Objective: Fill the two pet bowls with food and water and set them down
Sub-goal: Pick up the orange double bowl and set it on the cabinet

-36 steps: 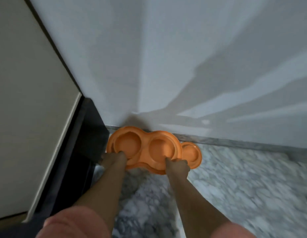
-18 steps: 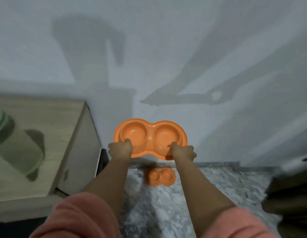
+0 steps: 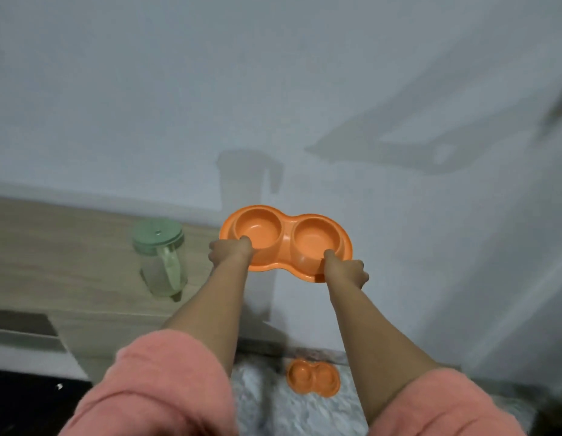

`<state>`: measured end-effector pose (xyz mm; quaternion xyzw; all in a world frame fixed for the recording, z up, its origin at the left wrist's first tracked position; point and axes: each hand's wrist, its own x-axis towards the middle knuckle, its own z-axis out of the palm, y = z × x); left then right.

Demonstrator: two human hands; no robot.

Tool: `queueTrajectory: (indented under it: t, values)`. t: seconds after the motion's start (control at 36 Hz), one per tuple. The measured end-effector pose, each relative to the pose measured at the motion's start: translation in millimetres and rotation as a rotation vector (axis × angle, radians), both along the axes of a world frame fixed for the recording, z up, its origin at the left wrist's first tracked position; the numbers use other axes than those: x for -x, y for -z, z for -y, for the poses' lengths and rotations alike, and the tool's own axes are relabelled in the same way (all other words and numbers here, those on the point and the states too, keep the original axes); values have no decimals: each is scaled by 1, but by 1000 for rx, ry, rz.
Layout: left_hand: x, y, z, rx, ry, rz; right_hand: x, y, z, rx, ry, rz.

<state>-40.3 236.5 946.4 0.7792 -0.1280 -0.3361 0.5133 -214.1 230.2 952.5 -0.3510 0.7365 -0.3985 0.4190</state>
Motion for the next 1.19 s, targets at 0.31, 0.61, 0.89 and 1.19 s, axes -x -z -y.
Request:
queueTrajectory:
  t: [0.31,0.61,0.89,1.19]
  values:
    - [-79,4,-124,-1,-152,4,-81,-3,-99,-54,-133,29]
    - [-223,14,-205,-40,-153,-12,-223,6,-174,-73,-152,78]
    - [-360,19,-259,-108,-140,33,-358,18,-223,-111,-167,123]
    - [-436,43,-224,-87,-102,-21,-434,38,-180,-124,-168,44]
